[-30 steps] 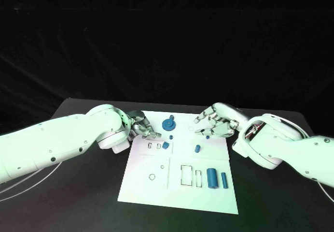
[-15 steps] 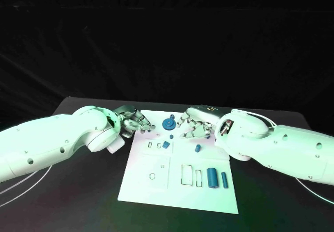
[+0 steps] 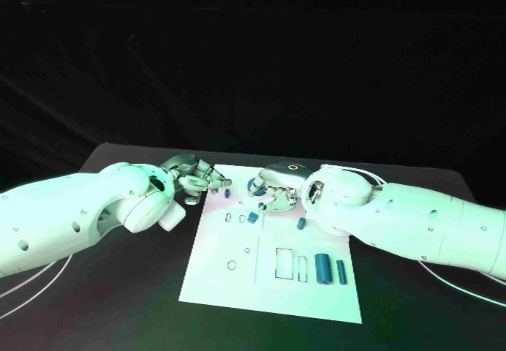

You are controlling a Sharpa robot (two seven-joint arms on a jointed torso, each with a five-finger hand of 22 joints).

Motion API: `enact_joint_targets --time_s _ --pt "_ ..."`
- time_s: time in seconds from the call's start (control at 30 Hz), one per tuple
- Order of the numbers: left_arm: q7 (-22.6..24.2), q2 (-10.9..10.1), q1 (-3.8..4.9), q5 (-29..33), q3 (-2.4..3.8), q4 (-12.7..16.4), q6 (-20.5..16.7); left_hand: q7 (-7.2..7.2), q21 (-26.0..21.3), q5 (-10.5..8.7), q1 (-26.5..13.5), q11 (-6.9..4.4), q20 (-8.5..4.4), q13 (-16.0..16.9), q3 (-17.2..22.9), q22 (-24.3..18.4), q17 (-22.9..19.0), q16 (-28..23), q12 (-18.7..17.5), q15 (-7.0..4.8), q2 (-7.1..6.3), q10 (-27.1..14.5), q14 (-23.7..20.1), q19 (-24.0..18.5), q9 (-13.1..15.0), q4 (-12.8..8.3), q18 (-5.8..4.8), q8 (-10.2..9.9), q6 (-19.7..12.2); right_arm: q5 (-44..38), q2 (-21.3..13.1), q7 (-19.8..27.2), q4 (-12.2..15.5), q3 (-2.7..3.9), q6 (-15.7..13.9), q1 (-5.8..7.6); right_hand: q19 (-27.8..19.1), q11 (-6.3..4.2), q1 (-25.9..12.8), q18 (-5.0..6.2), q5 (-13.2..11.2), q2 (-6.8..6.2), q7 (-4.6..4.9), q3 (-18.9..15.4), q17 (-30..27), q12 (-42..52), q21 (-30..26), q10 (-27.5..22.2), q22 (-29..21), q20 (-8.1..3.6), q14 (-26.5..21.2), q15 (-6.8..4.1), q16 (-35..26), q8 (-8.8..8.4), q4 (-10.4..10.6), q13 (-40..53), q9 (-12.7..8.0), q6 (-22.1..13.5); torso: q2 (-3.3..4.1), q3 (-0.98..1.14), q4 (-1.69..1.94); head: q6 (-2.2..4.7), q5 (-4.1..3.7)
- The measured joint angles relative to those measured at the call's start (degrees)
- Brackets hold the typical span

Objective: Assemble the parts on the task board

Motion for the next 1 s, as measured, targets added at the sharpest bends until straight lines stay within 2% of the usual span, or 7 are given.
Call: enact_joint_targets --time_s 0.03,0.07,0.1,0.27,0.53,0.9,1.0 --pt "0.51 -0.07 0.00 0.51 0.00 0.05 -0.18 0.21 -1.21 0.00 0.25 0.13 0.04 -0.40 0.48 -1.86 -0.27 -1.26 -0.46 0.20 -0.21 -0.37 -0.20 -1.11 0.00 0.02 0.05 -0.01 -0.21 -0.16 0.21 0.09 -0.20 -0.02 0.34 -0.11 0.00 -0.01 0.04 0.00 0.00 -0.04 -0.03 0.16 0.00 -0.03 -0.19 -0.01 0.00 0.00 -0.08 -0.08 0.00 0.00 -0.16 0.00 -0.11 -0.36 0.03 -0.02 0.04 -0.03 0.01" --pt "1.22 -0.19 0.00 1.19 0.00 0.13 -0.42 0.31 -2.69 0.00 0.68 0.21 0.13 -0.90 1.05 -4.15 -1.15 -2.58 -0.98 0.60 0.11 -0.85 -0.60 -2.44 -0.04 -0.01 0.97 -0.21 -0.59 -0.36 0.48 0.18 -0.46 -0.06 0.81 -0.25 0.00 -0.12 0.04 0.00 0.00 -0.04 -0.04 0.38 0.00 -0.10 -0.19 -0.12 0.00 0.00 -0.08 -0.08 0.00 0.00 -0.38 0.00 -0.22 -0.46 0.05 -0.06 0.09 -0.08 0.04" --pt "1.74 -0.26 0.00 1.68 0.00 0.18 -0.59 0.40 -3.79 0.00 0.67 0.32 0.22 -1.34 1.57 -5.72 -1.80 -3.45 -1.35 0.86 0.08 -1.14 -0.86 -3.31 -0.05 0.01 1.30 -0.31 -0.80 -0.50 0.64 0.25 -0.62 -0.08 1.16 -0.34 -0.12 -0.22 0.04 0.00 0.00 -0.05 -0.10 0.55 0.00 -0.20 -0.21 -0.22 0.00 -0.12 -0.09 -0.09 0.00 0.00 -0.55 0.03 -0.29 -0.52 0.07 -0.08 0.13 -0.09 0.05" --pt "4.18 -0.67 0.00 3.72 -0.01 0.29 -1.45 0.70 -6.85 0.00 1.41 0.64 0.50 -3.02 3.52 -9.67 -3.02 -4.87 -2.28 1.07 -0.22 -1.46 -1.50 -5.10 -0.03 -0.07 1.31 -0.31 -1.11 -1.17 1.29 0.54 -1.06 -0.16 2.97 -0.65 -0.21 -0.32 0.28 0.00 -0.22 -0.29 -0.35 1.42 -0.01 -0.64 -0.53 -0.31 0.03 -0.20 0.11 -0.29 0.00 0.00 -1.09 0.92 -0.56 -1.34 0.16 -0.20 0.24 -0.19 0.08" --pt "6.30 -0.90 0.00 5.35 -0.01 0.31 -2.54 0.70 -7.42 0.00 1.41 0.64 0.50 -3.73 4.23 -10.50 -3.07 -4.87 -2.54 1.07 -0.21 -1.46 -1.50 -5.10 0.05 -0.01 1.31 -0.31 -1.11 -1.92 1.68 0.76 -1.32 -0.22 4.97 -0.84 -0.01 -0.32 0.28 0.00 -0.22 -0.30 -0.41 1.74 -0.01 -0.66 -0.53 -0.32 0.04 -0.40 0.11 -0.29 -0.01 0.00 -1.40 1.08 -0.62 -1.40 0.18 -0.21 0.27 -0.41 0.23" --pt "7.42 -0.95 0.00 6.15 -0.01 0.27 -3.16 0.91 -7.66 0.00 1.41 0.64 0.50 -4.10 4.53 -10.66 -3.09 -4.87 -2.76 1.07 -0.21 -1.46 -1.50 -5.10 0.10 0.00 1.31 -0.31 -1.32 -2.64 1.83 0.77 -1.40 -0.23 6.10 -0.86 -0.01 -0.32 0.27 0.00 -0.22 -0.30 -0.40 2.40 -0.02 -0.47 -0.53 -0.31 0.03 -0.40 0.11 -0.29 -0.01 0.00 -1.72 1.26 -0.67 -1.39 0.12 -0.21 0.24 -0.59 0.42" --pt "7.48 -0.95 0.00 6.22 -0.01 0.24 -3.25 0.91 -7.66 0.00 1.40 0.64 0.50 -4.16 4.86 -10.70 -3.09 -4.87 -2.76 1.07 -0.21 -1.46 -1.50 -5.10 0.12 0.01 1.31 -0.31 -1.32 -2.75 1.88 0.77 -1.45 -0.23 6.33 -0.86 -0.01 -0.42 0.27 0.00 -0.22 -0.30 -0.10 3.00 -0.02 -0.31 -0.53 -0.21 0.03 -0.40 0.11 -0.29 -0.02 0.01 -1.88 1.26 -0.66 -0.87 0.12 -0.21 0.23 -0.60 0.45"
